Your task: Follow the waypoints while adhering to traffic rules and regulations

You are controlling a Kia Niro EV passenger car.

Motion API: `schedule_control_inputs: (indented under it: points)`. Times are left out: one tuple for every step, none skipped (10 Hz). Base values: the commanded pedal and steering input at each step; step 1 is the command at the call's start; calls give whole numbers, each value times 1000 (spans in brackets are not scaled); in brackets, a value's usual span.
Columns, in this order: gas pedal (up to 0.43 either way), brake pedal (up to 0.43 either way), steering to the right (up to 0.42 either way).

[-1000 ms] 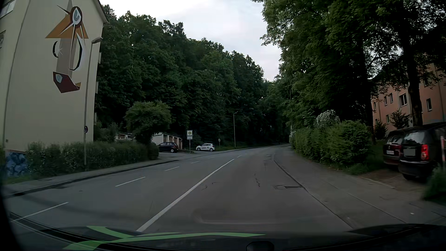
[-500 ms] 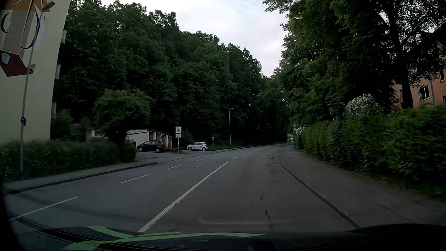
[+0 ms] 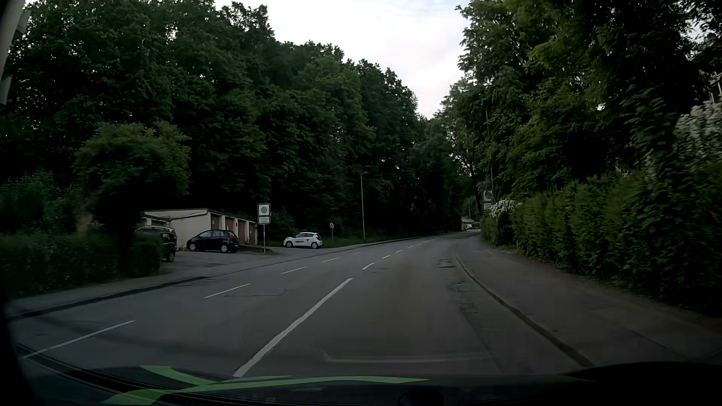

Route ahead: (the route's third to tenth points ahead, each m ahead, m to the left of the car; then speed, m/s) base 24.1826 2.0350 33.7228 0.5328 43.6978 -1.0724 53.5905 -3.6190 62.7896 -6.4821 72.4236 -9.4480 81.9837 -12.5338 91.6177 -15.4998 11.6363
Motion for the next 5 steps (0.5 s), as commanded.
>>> schedule_control_inputs:
  points:
    - [177,0,18]
    - [177,0,18]
    - [177,0,18]
    - [177,0,18]
    - [177,0,18]
